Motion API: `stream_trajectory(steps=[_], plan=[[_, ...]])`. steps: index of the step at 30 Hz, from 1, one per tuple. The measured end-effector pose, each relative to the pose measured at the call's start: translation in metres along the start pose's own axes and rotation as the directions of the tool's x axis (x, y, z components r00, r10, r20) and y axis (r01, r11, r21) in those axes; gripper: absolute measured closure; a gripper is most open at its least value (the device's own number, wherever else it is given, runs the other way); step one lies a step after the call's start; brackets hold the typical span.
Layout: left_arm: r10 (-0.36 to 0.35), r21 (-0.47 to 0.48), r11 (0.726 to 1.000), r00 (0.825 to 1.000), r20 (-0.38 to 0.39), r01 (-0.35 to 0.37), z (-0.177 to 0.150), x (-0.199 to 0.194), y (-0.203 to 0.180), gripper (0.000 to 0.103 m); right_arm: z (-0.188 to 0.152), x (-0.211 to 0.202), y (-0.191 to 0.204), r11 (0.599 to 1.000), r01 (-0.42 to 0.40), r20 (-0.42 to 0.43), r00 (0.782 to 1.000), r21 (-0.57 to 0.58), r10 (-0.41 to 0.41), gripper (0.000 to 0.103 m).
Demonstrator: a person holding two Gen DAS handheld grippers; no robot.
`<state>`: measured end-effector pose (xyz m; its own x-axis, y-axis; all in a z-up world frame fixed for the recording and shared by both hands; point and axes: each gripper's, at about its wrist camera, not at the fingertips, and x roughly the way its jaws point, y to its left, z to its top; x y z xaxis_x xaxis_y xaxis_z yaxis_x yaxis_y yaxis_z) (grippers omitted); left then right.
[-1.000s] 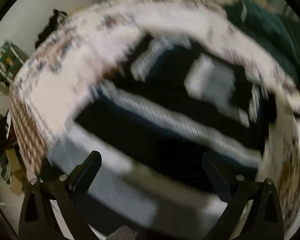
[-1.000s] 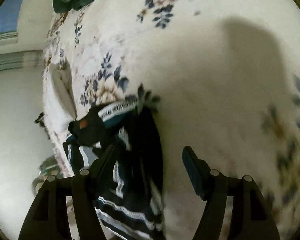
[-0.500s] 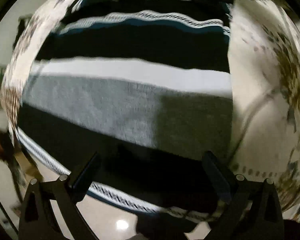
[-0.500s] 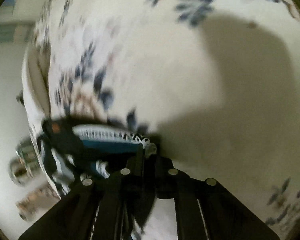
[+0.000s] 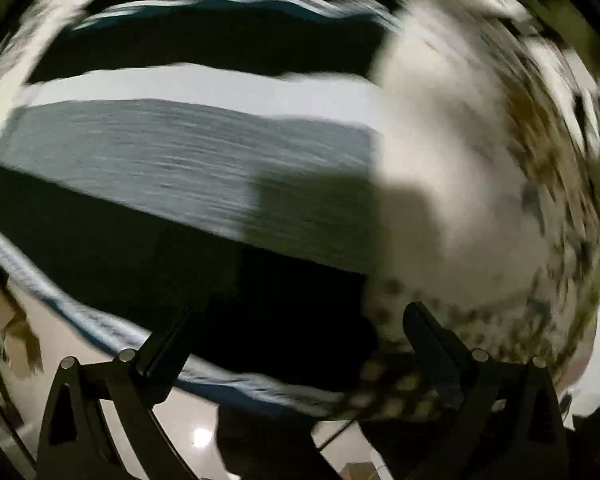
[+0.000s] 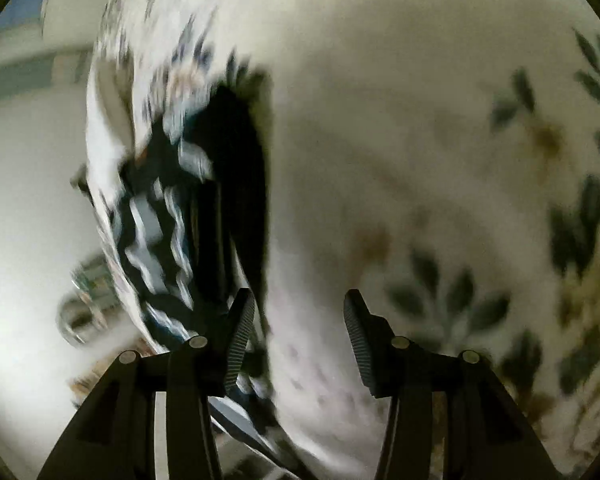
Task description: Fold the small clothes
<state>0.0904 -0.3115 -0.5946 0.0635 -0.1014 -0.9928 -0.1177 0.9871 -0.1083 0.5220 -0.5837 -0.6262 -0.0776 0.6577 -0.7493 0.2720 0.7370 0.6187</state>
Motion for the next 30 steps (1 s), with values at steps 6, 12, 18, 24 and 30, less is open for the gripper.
stream_trajectory(steps=[6, 12, 18, 24, 30], plan=[[0.117, 0.046, 0.992, 0.993, 0.013, -0.117, 0.003, 0.021, -0.017, 0.096, 0.052, 0.048, 0.02, 0.998, -0.063, -0.038, 0.997, 0.022, 0.063, 0.054], [-0.015, -0.05, 0.999, 0.997, 0.074, 0.019, 0.008, -0.028, 0.028, 0.098, 0.048, 0.047, 0.062, 0.999, 0.004, 0.023, 1.0, -0.052, -0.003, 0.095], [-0.131, -0.121, 0.98, 0.971, 0.199, 0.157, 0.012, -0.104, 0.074, 0.098, 0.035, 0.016, 0.139, 0.982, 0.1, 0.056, 0.994, -0.16, -0.092, 0.095], [-0.221, -0.193, 0.94, 0.933, 0.284, 0.281, 0.029, -0.142, 0.166, 0.099, 0.021, 0.02, 0.249, 0.96, 0.156, 0.098, 0.986, -0.232, -0.136, 0.095], [-0.291, -0.275, 0.882, 0.902, 0.318, 0.382, 0.036, -0.131, 0.27, 0.099, 0.011, 0.095, 0.37, 0.922, 0.254, 0.137, 0.965, -0.293, -0.222, 0.095]])
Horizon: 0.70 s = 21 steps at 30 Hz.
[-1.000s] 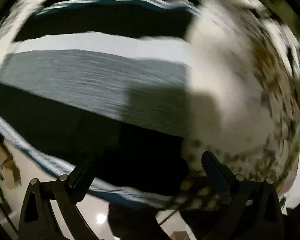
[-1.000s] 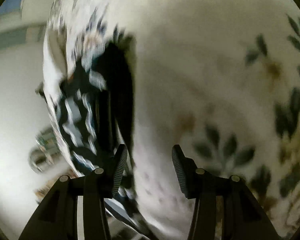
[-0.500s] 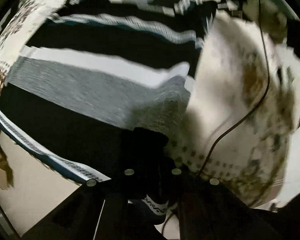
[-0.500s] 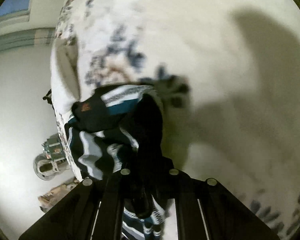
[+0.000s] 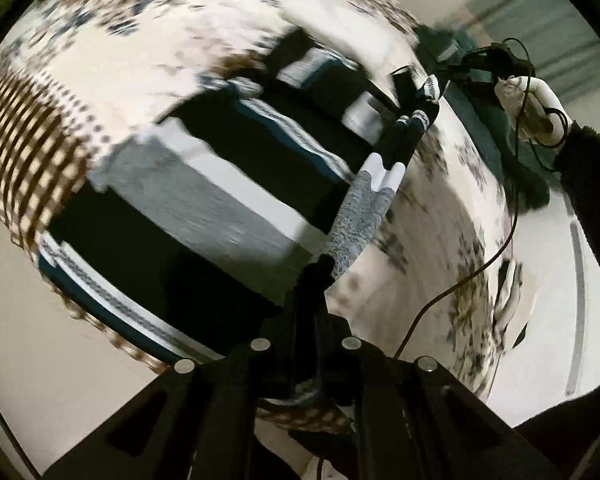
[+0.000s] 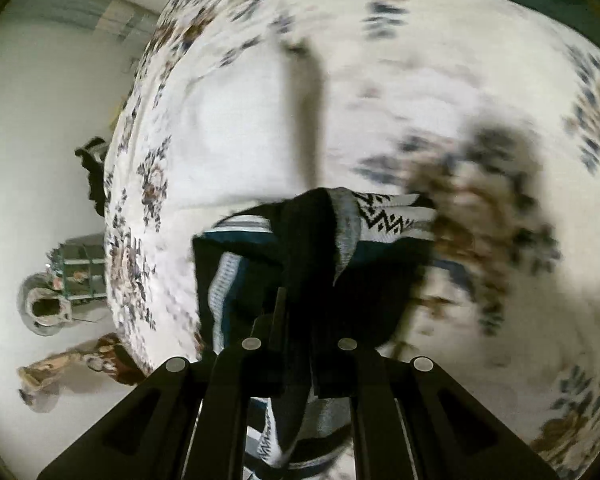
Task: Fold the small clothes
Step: 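Grasp the sweater hem with the right tool and lift it toward the collar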
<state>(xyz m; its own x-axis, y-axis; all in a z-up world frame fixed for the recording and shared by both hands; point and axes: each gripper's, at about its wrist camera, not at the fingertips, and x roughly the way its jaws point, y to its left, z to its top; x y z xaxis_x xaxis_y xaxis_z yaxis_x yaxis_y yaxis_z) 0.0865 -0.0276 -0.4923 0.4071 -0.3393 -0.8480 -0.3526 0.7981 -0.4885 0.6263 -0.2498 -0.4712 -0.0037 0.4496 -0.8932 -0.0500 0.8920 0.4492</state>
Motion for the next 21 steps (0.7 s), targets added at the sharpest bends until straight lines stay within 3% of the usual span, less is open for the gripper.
stream_trajectory(steps=[5, 10, 13, 16, 19, 21], plan=[[-0.068, -0.09, 0.994, 0.998, -0.015, 0.066, 0.028, 0.002, 0.079, 0.099, 0.021, 0.083, 0.1, 0.991, 0.125, -0.025, 0.992, -0.037, -0.126, 0.095], [-0.096, -0.162, 0.983, 0.995, -0.021, 0.091, 0.049, 0.011, 0.153, 0.101, 0.029, 0.166, 0.157, 0.966, 0.247, -0.042, 0.967, -0.071, -0.251, 0.095], [-0.083, -0.197, 0.977, 0.996, -0.03, 0.076, 0.056, 0.02, 0.192, 0.101, 0.03, 0.201, 0.173, 0.946, 0.313, -0.049, 0.947, -0.085, -0.318, 0.095], [-0.071, -0.263, 0.963, 0.996, -0.054, 0.055, 0.061, 0.029, 0.231, 0.099, 0.032, 0.221, 0.168, 0.96, 0.278, -0.102, 0.955, -0.022, -0.279, 0.093], [-0.033, -0.301, 0.954, 0.997, -0.065, 0.012, 0.06, 0.019, 0.247, 0.097, 0.019, 0.211, 0.168, 0.98, 0.2, -0.135, 0.971, -0.011, -0.199, 0.077], [-0.012, -0.26, 0.966, 0.999, -0.042, 0.0, 0.057, 0.002, 0.239, 0.077, -0.006, 0.195, 0.171, 0.99, 0.139, -0.169, 0.975, -0.04, -0.143, 0.058]])
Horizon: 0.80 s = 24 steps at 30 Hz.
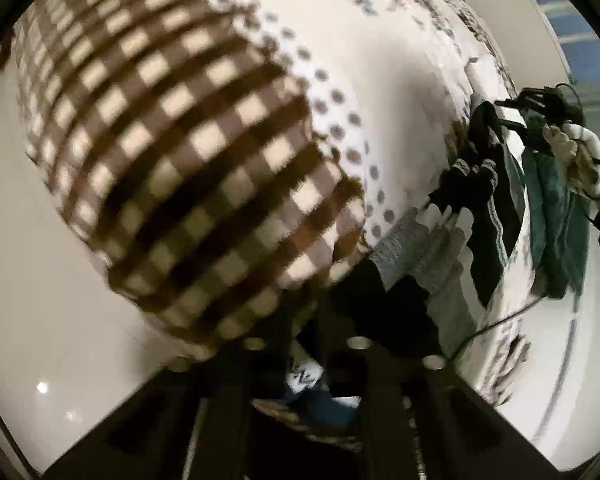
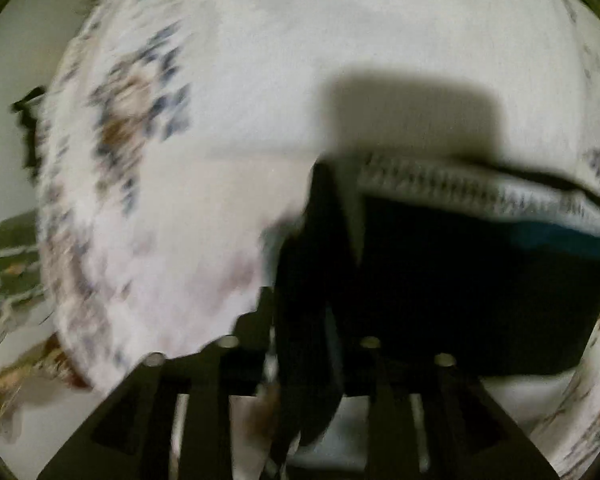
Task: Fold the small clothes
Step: 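Grasp the sweater hem with the right tool and lift it toward the collar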
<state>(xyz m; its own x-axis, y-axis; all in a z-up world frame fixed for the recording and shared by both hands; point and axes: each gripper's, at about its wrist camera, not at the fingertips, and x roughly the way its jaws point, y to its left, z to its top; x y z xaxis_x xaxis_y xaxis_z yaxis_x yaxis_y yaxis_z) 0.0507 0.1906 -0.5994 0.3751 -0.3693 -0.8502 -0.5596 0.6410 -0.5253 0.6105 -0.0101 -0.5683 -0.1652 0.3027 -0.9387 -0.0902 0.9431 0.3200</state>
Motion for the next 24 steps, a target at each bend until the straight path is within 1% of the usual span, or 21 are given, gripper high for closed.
stream_trajectory(steps=[1, 2, 3, 5, 6, 7, 8, 9, 10, 11, 12, 14, 15, 18, 21, 24], plan=[[-0.006, 0.015, 1.0, 1.0, 0.005, 0.005, -0.004, -0.004, -0.004, 0.066, -0.014, -0.004, 0.0, 1.0, -0.017, -0.012, 1.0, -0.013, 0.017, 0.057], [-0.004, 0.033, 0.999, 1.0, 0.009, 0.004, -0.008, -0.008, -0.01, 0.045, -0.031, -0.007, 0.0, 0.999, -0.023, -0.032, 0.999, -0.03, 0.022, 0.057], [-0.017, 0.059, 0.998, 1.0, 0.01, 0.016, -0.016, -0.01, -0.021, 0.04, -0.049, -0.006, -0.001, 0.998, -0.034, -0.063, 0.997, -0.045, 0.031, 0.057], [-0.012, 0.103, 0.995, 1.0, -0.019, 0.014, -0.022, -0.004, -0.03, 0.04, -0.079, 0.004, -0.002, 0.998, -0.046, -0.117, 0.992, -0.043, 0.041, 0.057], [0.013, 0.137, 0.991, 1.0, -0.025, -0.009, -0.03, 0.004, -0.04, 0.041, -0.087, 0.01, -0.003, 0.998, -0.044, -0.135, 0.99, -0.043, 0.038, 0.057], [0.026, 0.153, 0.988, 0.999, -0.028, -0.021, -0.034, 0.008, -0.044, 0.043, -0.096, 0.018, -0.002, 0.998, -0.03, -0.143, 0.99, -0.051, 0.023, 0.057], [0.044, 0.172, 0.984, 0.999, -0.031, -0.038, -0.037, 0.016, -0.049, 0.051, -0.102, 0.026, 0.001, 0.998, -0.011, -0.142, 0.99, -0.057, 0.003, 0.057], [0.077, 0.19, 0.979, 0.996, -0.036, -0.068, -0.041, 0.025, -0.054, 0.088, -0.106, 0.032, 0.001, 0.998, 0.012, -0.138, 0.99, -0.057, -0.02, 0.057], [0.13, 0.207, 0.971, 0.99, -0.057, -0.116, -0.045, 0.036, -0.056, 0.103, -0.107, 0.037, 0.0, 0.998, 0.029, -0.129, 0.991, -0.056, -0.036, 0.057], [0.148, 0.211, 0.969, 0.987, -0.06, -0.133, -0.046, 0.041, -0.058, 0.101, -0.111, 0.04, 0.0, 0.996, 0.069, -0.096, 0.993, -0.056, -0.074, 0.065], [0.159, 0.206, 0.967, 0.987, -0.03, -0.149, -0.049, 0.041, -0.056, 0.101, -0.112, 0.042, 0.001, 0.994, 0.098, -0.072, 0.992, -0.051, -0.102, 0.092], [0.154, 0.18, 0.972, 0.988, 0.0, -0.152, -0.05, 0.034, -0.053, 0.101, -0.115, 0.043, 0.002, 0.993, 0.116, -0.046, 0.992, -0.026, -0.117, 0.092], [0.146, 0.159, 0.976, 0.989, 0.026, -0.148, -0.05, 0.025, -0.049, 0.102, -0.116, 0.041, 0.002, 0.993, 0.118, -0.036, 0.992, -0.023, -0.119, 0.093], [0.124, 0.128, 0.983, 0.989, 0.083, -0.134, -0.051, 0.0, -0.041, 0.102, -0.119, 0.032, 0.006, 0.994, 0.109, -0.013, 0.994, -0.024, -0.109, 0.094], [0.112, 0.128, 0.984, 0.988, 0.11, -0.126, -0.049, -0.014, -0.037, 0.102, -0.116, 0.024, 0.014, 0.994, 0.102, 0.0, 0.995, -0.036, -0.102, 0.095], [0.12, 0.113, 0.985, 0.986, 0.117, -0.133, -0.044, -0.016, -0.025, 0.102, -0.109, 0.033, 0.028, 0.992, 0.12, -0.004, 0.993, -0.042, -0.12, 0.095]])
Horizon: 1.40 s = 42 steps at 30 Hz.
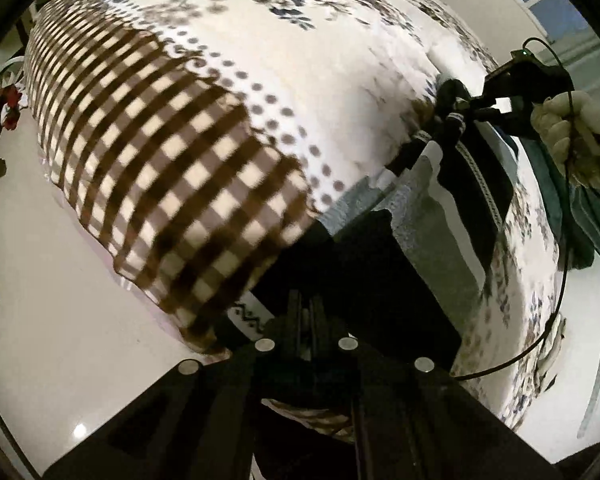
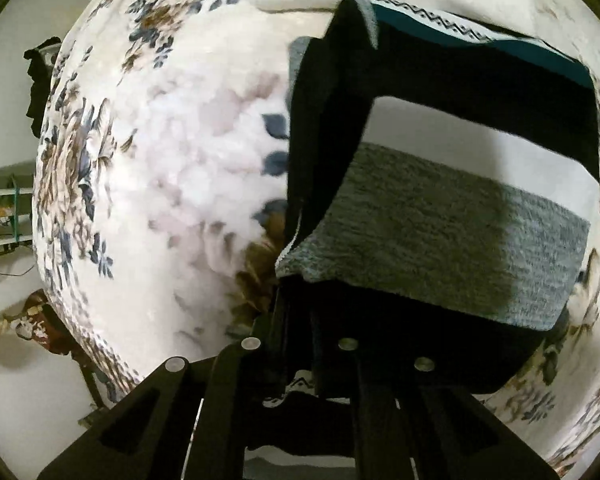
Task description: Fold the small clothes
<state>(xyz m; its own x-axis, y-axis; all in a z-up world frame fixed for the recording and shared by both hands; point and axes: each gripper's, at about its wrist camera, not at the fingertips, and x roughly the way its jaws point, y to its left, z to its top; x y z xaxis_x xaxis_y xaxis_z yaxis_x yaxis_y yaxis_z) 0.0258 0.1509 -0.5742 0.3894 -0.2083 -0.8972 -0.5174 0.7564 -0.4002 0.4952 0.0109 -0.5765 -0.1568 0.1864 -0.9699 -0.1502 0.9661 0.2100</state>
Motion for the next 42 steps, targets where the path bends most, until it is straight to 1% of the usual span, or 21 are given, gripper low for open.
stream_trajectory(steps=[4, 7, 9, 10, 11, 12, 14, 16, 19, 21, 22, 24, 26, 29, 31, 33, 35, 38, 39, 41, 42], plan=[[0.008, -0.055, 0.998, 1.0, -0.013, -0.009, 0.004, 0.019, 0.011, 0.102, 0.005, 0.016, 0.011, 0.999, 0.041, -0.01, 0.999, -0.023, -0.041, 0.095], [-0.005, -0.084, 0.996, 0.999, -0.053, 0.001, 0.001, 0.037, 0.029, 0.101, 0.008, 0.027, 0.013, 0.999, 0.027, -0.026, 0.999, -0.025, -0.027, 0.093], [-0.041, -0.131, 0.991, 0.996, -0.078, 0.03, 0.001, 0.044, 0.038, 0.096, 0.005, 0.028, 0.006, 0.999, -0.039, -0.062, 0.997, -0.015, 0.038, 0.081], [-0.056, -0.148, 0.988, 0.995, -0.084, 0.043, 0.001, 0.042, 0.041, 0.094, -0.001, 0.023, -0.001, 0.994, -0.113, -0.084, 0.99, -0.006, 0.113, 0.075], [-0.043, -0.159, 0.987, 0.995, -0.092, 0.028, 0.001, 0.038, 0.043, 0.085, -0.011, 0.017, -0.008, 0.983, -0.182, -0.107, 0.978, -0.006, 0.18, 0.064], [-0.022, -0.165, 0.986, 0.996, -0.089, 0.007, 0.0, 0.032, 0.044, 0.066, -0.022, 0.012, -0.015, 0.977, -0.211, -0.123, 0.97, -0.01, 0.208, 0.054], [-0.023, -0.185, 0.983, 0.998, -0.058, 0.012, -0.003, 0.018, 0.048, 0.049, -0.054, -0.001, -0.034, 0.971, -0.238, -0.138, 0.963, -0.028, 0.232, 0.049], [-0.049, -0.213, 0.976, 0.998, -0.036, 0.041, -0.006, 0.008, 0.054, 0.048, -0.109, -0.004, -0.062, 0.97, -0.242, -0.177, 0.956, -0.034, 0.233, 0.049], [-0.046, -0.22, 0.975, 0.997, -0.059, 0.032, -0.008, 0.013, 0.056, 0.048, -0.191, 0.025, -0.102, 0.978, -0.208, -0.276, 0.939, 0.018, 0.204, 0.049], [-0.041, -0.21, 0.977, 0.996, -0.078, 0.024, -0.008, 0.021, 0.049, 0.048, -0.239, 0.057, -0.122, 0.971, -0.213, -0.36, 0.902, 0.103, 0.237, 0.049], [-0.038, -0.204, 0.979, 0.994, -0.098, 0.017, -0.007, 0.027, 0.046, 0.048, -0.266, 0.078, -0.132, 0.961, -0.221, -0.4, 0.875, 0.167, 0.271, 0.049], [0.001, -0.172, 0.985, 0.991, -0.133, -0.024, -0.008, 0.04, 0.038, 0.048, -0.301, 0.106, -0.137, 0.952, -0.223, -0.446, 0.845, 0.212, 0.297, 0.049], [0.056, -0.128, 0.989, 0.985, -0.164, -0.078, -0.016, 0.048, 0.035, 0.046, -0.333, 0.128, -0.135, 0.95, -0.217, -0.469, 0.831, 0.224, 0.3, 0.049], [0.07, -0.145, 0.984, 0.977, -0.199, -0.1, -0.034, 0.049, 0.043, 0.044, -0.356, 0.14, -0.127, 0.957, -0.212, -0.504, 0.816, 0.198, 0.285, 0.049], [0.068, -0.176, 0.979, 0.976, -0.207, -0.105, -0.041, 0.04, 0.047, 0.045, -0.355, 0.133, -0.128, 0.954, -0.228, -0.501, 0.813, 0.195, 0.296, 0.049], [0.083, -0.168, 0.979, 0.978, -0.192, -0.116, -0.04, 0.023, 0.038, 0.047, -0.34, 0.108, -0.13, 0.953, -0.257, -0.444, 0.844, 0.16, 0.302, 0.049], [0.064, -0.134, 0.987, 0.985, -0.161, -0.086, -0.029, 0.002, 0.018, 0.047, -0.319, 0.074, -0.137, 0.945, -0.298, -0.362, 0.872, 0.138, 0.328, 0.049], [0.021, -0.051, 0.998, 0.993, -0.114, -0.027, 0.008, -0.019, -0.031, 0.044, -0.286, 0.028, -0.155, 0.929, -0.338, -0.245, 0.898, 0.151, 0.366, 0.049], [-0.005, -0.017, 1.0, 0.995, -0.097, 0.004, 0.025, -0.022, -0.051, 0.037, -0.269, 0.01, -0.163, 0.92, -0.358, -0.189, 0.904, 0.161, 0.385, 0.049], [-0.073, 0.043, 0.996, 0.996, -0.059, 0.075, 0.061, -0.021, -0.087, 0.027, -0.231, -0.023, -0.183, 0.899, -0.398, -0.079, 0.906, 0.185, 0.417, 0.048], [-0.111, 0.077, 0.99, 0.993, -0.043, 0.114, 0.082, -0.015, -0.107, 0.027, -0.216, -0.033, -0.19, 0.89, -0.412, -0.036, 0.904, 0.196, 0.426, 0.043]])
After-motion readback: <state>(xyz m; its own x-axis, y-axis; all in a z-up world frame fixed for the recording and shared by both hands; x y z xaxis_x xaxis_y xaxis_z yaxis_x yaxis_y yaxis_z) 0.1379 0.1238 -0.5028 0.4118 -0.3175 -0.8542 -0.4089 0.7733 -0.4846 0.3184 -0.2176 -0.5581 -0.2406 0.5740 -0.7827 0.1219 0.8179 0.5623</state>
